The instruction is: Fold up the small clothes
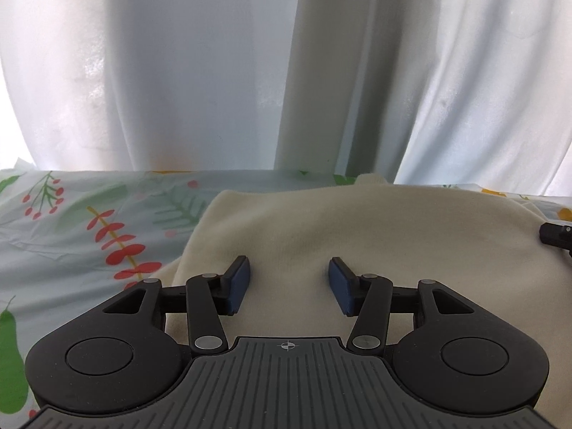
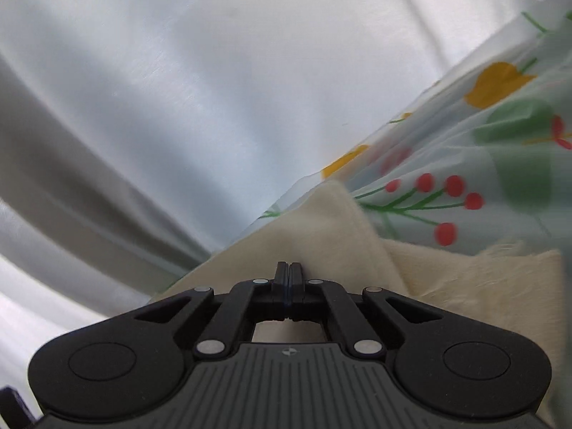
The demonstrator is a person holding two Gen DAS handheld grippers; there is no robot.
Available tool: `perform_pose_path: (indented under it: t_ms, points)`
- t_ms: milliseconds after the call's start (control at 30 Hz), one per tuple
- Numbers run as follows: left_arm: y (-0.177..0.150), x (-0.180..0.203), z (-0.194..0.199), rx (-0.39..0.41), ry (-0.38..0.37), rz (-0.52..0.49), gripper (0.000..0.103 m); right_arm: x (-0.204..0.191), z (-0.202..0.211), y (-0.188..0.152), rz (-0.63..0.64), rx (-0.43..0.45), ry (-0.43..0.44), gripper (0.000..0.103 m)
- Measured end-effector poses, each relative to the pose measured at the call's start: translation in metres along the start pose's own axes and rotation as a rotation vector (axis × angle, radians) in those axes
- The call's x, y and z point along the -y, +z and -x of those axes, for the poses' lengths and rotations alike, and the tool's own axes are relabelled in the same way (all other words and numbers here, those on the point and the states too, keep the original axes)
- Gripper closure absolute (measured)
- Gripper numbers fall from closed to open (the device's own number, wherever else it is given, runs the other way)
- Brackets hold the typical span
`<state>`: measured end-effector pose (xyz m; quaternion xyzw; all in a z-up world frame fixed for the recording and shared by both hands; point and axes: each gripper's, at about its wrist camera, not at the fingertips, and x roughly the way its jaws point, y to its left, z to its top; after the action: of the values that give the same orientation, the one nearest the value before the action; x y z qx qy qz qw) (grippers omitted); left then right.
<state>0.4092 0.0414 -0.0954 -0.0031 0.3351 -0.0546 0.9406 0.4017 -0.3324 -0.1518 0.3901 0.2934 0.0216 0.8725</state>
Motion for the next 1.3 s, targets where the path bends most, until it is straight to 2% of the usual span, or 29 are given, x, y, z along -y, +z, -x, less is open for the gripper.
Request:
perform_pose_path:
  t_ms: [33,100,133,167,200,233,267,333,400,433,500,567,600,667,700,800,900,933,967,1000,1067,1200,1300]
  points:
    - [0.0,-0.005,0.003,-0.001,-0.017,0.02,0.049,0.009,0.004,0.003,-0.055,0.017,0.021,0.103]
    - [0.001,-0.016,0.014,-0.006,-0.053,0.079,0.049,0.013,0.01,0.005,-0.074,0.039,-0.033,0.103]
    - [0.001,-0.021,0.021,-0.011,-0.053,0.101,0.047,0.01,0.013,0.006,-0.048,0.047,-0.072,0.103]
    - [0.002,-0.027,0.029,-0.016,-0.027,0.116,0.039,0.006,0.018,0.006,-0.021,0.046,-0.105,0.1]
    - [0.001,-0.033,0.037,-0.009,-0.003,0.122,0.035,0.001,0.025,0.007,0.024,0.041,-0.124,0.098]
    - [-0.001,-0.04,0.046,0.004,0.01,0.128,0.032,-0.008,0.033,0.003,0.088,0.033,-0.137,0.093]
    - [-0.002,-0.047,0.053,0.01,0.01,0.136,0.032,-0.016,0.041,-0.003,0.149,0.023,-0.12,0.088]
    - [-0.007,-0.066,0.066,0.001,0.011,0.183,0.032,-0.028,0.057,-0.021,0.233,-0.021,-0.022,0.076]
    - [-0.013,-0.084,0.071,-0.034,0.006,0.241,0.032,-0.029,0.065,-0.037,0.261,-0.092,0.048,0.075]
    - [-0.016,-0.091,0.072,-0.057,0.007,0.262,0.032,-0.025,0.065,-0.043,0.266,-0.121,0.054,0.075]
    - [-0.024,-0.102,0.076,-0.094,0.0,0.293,0.032,-0.014,0.073,-0.05,0.271,-0.1,0.053,0.078]
    - [-0.028,-0.109,0.081,-0.12,-0.036,0.308,0.032,-0.013,0.084,-0.049,0.266,-0.074,-0.003,0.081]
    - [-0.03,-0.111,0.083,-0.133,-0.065,0.317,0.032,-0.017,0.091,-0.049,0.289,-0.044,-0.059,0.081]
    - [-0.033,-0.113,0.086,-0.156,-0.126,0.338,0.033,-0.032,0.101,-0.055,0.402,0.014,-0.209,0.076]
    - [-0.034,-0.113,0.085,-0.166,-0.152,0.345,0.033,-0.039,0.106,-0.059,0.449,0.028,-0.217,0.076]
    - [-0.035,-0.11,0.079,-0.204,-0.203,0.367,0.04,-0.052,0.122,-0.074,0.483,-0.03,-0.121,0.073]
    - [-0.035,-0.109,0.077,-0.207,-0.205,0.395,0.046,-0.072,0.122,-0.095,0.532,-0.084,-0.063,0.073]
    - [-0.035,-0.109,0.076,-0.217,-0.206,0.403,0.055,-0.081,0.115,-0.105,0.559,-0.111,-0.059,0.073]
    - [-0.034,-0.11,0.075,-0.231,-0.214,0.412,0.065,-0.088,0.115,-0.113,0.581,-0.122,-0.068,0.074]
    - [-0.033,-0.112,0.073,-0.242,-0.23,0.427,0.069,-0.092,0.113,-0.12,0.606,-0.135,-0.077,0.074]
    - [-0.032,-0.115,0.073,-0.25,-0.244,0.454,0.081,-0.1,0.108,-0.136,0.664,-0.162,-0.099,0.086]
    - [-0.024,-0.114,0.079,-0.241,-0.251,0.446,0.086,-0.102,0.102,-0.149,0.679,-0.183,-0.181,0.092]
    - [-0.016,-0.104,0.091,-0.208,-0.253,0.409,0.087,-0.1,0.106,-0.143,0.658,-0.163,-0.188,0.092]
